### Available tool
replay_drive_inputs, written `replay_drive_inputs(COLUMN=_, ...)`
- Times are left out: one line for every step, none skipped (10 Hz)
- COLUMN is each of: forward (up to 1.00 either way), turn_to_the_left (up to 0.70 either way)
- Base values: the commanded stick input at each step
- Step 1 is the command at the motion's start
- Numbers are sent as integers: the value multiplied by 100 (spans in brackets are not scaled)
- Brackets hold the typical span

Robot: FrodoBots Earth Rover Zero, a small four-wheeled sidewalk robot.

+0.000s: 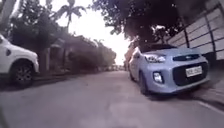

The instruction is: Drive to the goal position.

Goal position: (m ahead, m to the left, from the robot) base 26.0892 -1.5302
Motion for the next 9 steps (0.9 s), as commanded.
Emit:
replay_drive_inputs(forward=70, turn_to_the_left=0)
replay_drive_inputs(forward=70, turn_to_the_left=0)
replay_drive_inputs(forward=70, turn_to_the_left=0)
replay_drive_inputs(forward=70, turn_to_the_left=-17)
replay_drive_inputs(forward=70, turn_to_the_left=-35)
replay_drive_inputs(forward=70, turn_to_the_left=-35)
replay_drive_inputs(forward=70, turn_to_the_left=-35)
replay_drive_inputs(forward=70, turn_to_the_left=-35)
replay_drive_inputs(forward=70, turn_to_the_left=-35)
